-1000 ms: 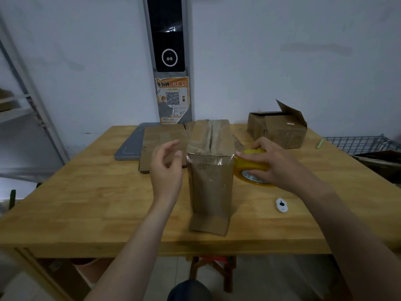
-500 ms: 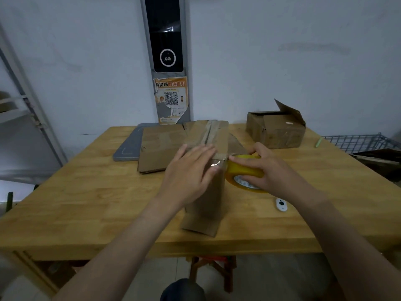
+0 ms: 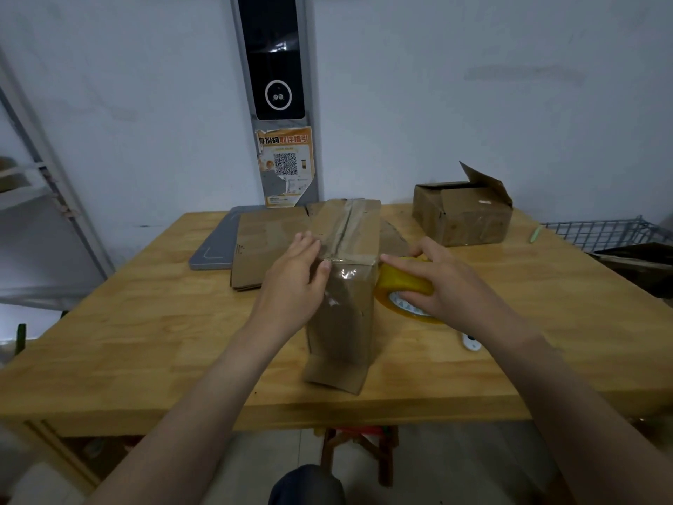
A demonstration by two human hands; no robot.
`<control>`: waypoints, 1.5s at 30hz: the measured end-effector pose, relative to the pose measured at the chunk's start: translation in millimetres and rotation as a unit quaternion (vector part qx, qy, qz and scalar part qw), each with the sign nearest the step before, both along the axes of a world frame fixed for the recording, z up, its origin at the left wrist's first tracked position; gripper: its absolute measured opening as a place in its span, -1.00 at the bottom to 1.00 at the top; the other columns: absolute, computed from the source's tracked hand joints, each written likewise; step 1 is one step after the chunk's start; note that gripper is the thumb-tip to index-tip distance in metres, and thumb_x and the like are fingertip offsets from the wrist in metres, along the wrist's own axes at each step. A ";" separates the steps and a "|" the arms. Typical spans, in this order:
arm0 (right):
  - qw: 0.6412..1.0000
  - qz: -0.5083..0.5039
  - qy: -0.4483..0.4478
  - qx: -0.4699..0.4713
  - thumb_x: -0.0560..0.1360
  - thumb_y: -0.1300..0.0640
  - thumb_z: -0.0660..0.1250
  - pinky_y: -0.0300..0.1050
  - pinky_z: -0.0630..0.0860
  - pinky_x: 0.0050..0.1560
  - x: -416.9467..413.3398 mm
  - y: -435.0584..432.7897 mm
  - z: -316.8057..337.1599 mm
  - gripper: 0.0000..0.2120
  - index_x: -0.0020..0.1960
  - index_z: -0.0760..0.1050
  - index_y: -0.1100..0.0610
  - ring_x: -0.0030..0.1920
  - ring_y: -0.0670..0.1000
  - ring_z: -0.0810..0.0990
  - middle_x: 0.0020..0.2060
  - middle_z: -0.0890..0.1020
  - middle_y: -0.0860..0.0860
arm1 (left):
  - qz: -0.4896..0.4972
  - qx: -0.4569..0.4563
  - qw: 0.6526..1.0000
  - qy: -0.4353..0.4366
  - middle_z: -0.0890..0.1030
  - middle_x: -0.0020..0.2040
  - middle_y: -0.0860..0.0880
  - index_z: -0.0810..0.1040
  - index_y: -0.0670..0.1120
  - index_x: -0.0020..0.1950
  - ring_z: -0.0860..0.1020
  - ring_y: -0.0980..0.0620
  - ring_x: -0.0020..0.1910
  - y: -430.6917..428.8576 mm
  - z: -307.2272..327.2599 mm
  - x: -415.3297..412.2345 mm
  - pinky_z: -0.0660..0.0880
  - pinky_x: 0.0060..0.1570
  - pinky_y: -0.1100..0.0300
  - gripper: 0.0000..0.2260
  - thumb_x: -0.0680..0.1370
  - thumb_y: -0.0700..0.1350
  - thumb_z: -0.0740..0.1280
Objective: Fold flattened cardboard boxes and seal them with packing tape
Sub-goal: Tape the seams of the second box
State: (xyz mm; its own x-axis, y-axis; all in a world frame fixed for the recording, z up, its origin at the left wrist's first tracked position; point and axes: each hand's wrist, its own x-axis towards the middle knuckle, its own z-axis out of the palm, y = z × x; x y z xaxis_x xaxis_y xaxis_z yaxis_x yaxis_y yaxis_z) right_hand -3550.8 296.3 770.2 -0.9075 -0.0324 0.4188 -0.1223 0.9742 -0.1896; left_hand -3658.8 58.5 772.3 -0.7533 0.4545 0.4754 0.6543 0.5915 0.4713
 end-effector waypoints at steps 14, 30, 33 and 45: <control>0.999 -0.025 -0.025 0.016 0.56 -0.05 0.42 -0.26 0.38 0.04 0.2 -13.5 10.2 -0.36 0.54 0.21 -0.31 0.14 -0.17 0.28 0.23 0.32 -0.14 | -0.020 0.083 0.995 -0.058 0.28 0.60 0.05 0.48 0.01 0.49 0.26 0.09 0.54 11.5 -4.6 -18.2 0.29 0.44 0.06 -0.62 0.71 0.08 0.16; 0.999 0.000 -0.035 0.033 0.57 -0.04 0.40 -0.14 0.48 0.10 -1.8 -27.9 18.7 -0.39 0.53 0.24 -0.32 0.18 -0.09 0.36 0.24 0.35 -0.08 | -0.028 -0.186 0.982 0.018 0.06 0.67 0.08 0.32 0.28 0.55 -0.09 -0.12 0.65 22.7 25.1 -20.7 -0.01 0.45 -0.51 -0.28 0.43 0.53 0.10; 0.998 -0.001 -0.038 0.045 0.58 -0.05 0.38 -0.13 0.47 0.11 -3.9 -29.7 17.0 -0.39 0.54 0.21 -0.32 0.20 -0.06 0.35 0.25 0.34 -0.06 | -0.005 -0.143 0.989 -0.037 0.04 0.68 0.01 0.20 0.17 0.62 0.03 -0.16 0.64 21.9 24.5 -25.2 0.22 0.47 -0.31 -0.03 0.28 0.56 0.21; 0.999 0.015 -0.036 -0.005 0.56 -0.03 0.42 -0.12 0.49 0.14 -8.3 -27.1 14.9 -0.37 0.52 0.22 -0.35 0.18 -0.10 0.37 0.20 0.35 -0.11 | -0.036 0.109 0.971 -0.208 0.37 0.56 -0.09 0.13 -0.07 0.67 0.35 0.05 0.50 -16.5 19.9 -57.3 0.35 0.41 0.12 0.07 0.30 0.10 0.63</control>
State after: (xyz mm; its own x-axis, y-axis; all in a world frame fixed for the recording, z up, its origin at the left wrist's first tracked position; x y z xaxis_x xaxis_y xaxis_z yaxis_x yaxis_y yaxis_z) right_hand -3559.1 269.2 785.1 -0.9341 -0.0558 0.3526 -0.1365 0.9685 -0.2082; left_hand -3716.2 42.1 792.1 -0.8708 0.4360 0.2273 0.4163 0.4078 0.8126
